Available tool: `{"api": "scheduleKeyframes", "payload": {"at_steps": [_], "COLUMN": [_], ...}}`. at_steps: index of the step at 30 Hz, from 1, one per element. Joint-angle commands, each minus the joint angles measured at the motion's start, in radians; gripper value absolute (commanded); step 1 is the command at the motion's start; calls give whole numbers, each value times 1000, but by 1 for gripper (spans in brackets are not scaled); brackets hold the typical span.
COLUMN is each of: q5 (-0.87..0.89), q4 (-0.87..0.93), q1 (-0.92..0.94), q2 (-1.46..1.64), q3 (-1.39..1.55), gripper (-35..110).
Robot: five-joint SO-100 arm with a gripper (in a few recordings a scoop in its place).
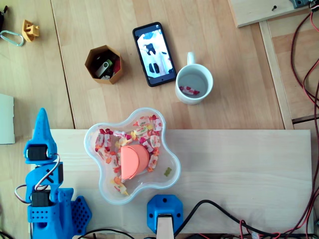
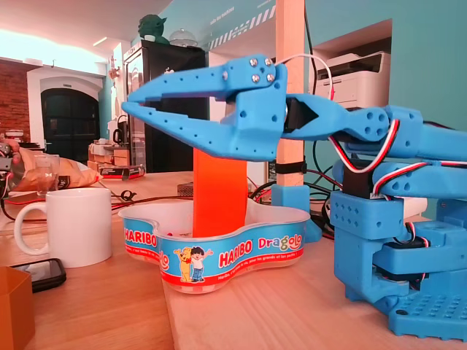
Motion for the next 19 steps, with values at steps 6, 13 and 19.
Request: {"api": "scheduleKeyframes", "payload": {"at_steps": [6,13,19], "q5": [2,15,3], "q4": [-38,-25,-25], "q1": [6,6,6], "q2": [69,72,72], "q3": [37,95,97], "gripper": [-3,-3,-3]}}
